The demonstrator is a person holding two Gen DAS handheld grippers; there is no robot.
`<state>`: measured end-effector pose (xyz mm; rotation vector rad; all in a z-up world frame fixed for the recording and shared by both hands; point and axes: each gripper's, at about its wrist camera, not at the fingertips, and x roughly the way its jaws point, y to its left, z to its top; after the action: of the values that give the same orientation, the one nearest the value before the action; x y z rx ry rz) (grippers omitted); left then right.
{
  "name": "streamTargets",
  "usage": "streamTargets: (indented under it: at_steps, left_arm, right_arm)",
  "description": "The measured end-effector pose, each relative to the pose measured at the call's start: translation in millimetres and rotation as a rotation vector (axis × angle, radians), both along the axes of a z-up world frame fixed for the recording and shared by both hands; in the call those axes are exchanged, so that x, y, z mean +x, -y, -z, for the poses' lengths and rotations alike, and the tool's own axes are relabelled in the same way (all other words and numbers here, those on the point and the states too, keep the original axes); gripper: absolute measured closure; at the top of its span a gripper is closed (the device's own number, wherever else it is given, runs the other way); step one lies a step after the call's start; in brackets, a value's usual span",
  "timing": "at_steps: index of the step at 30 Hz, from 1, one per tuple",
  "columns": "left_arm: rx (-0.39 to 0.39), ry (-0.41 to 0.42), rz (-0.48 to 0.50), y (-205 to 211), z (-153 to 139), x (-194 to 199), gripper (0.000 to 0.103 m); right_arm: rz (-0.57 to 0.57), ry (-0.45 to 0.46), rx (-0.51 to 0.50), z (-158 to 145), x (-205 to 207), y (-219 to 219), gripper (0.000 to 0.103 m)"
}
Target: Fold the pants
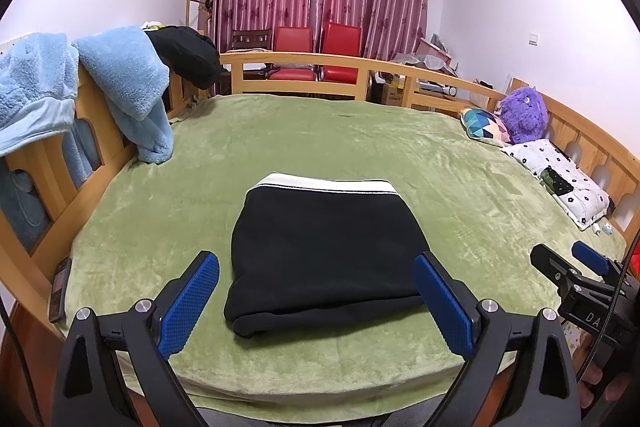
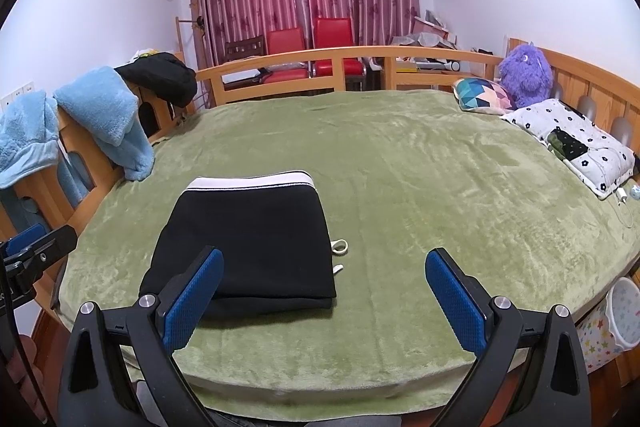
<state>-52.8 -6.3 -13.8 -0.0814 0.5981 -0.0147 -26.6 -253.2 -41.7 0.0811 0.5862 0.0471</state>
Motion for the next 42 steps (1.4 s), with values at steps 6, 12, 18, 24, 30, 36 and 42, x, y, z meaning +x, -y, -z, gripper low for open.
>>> streamTargets:
  at_steps: [6, 12, 18, 24, 30, 36, 42]
  left_arm:
    - [-0.001, 0.001, -0.002, -1, -1, -1, 0.004]
    - [-0.002, 0.004, 0.0, -1, -2, -2, 0.004]
    - [-0.002, 0.003, -0.003, 1, -4, -4, 0.004]
    - [-0.003, 0.004, -0.003, 1, -4, -4, 0.004]
    - [-0.004, 0.002, -0.004, 1, -5, -5, 0.004]
    - [-0.002, 0.009, -0.002, 4, -5, -8, 0.004]
    - [-0.003, 0.008, -0.003, 5, -6, -10, 0.004]
  right_arm:
    - [0.001, 0.0, 0.0, -1, -1, -1, 0.003]
    - [0.002, 0.006, 0.0, -6, -3, -5, 0.003]
    - [0.006, 0.014, 0.003, -9, -6, -7, 0.003]
    - [0.011, 0.016, 0.006, -11, -8, -10, 0.003]
    - [0.011, 0.018, 0.004, -11, -9, -11, 0.003]
    - [0.011, 0.02, 0.006, -12, -10, -11, 0.003]
    - [0.009, 0.023, 0.001, -13, -12, -17, 0.003]
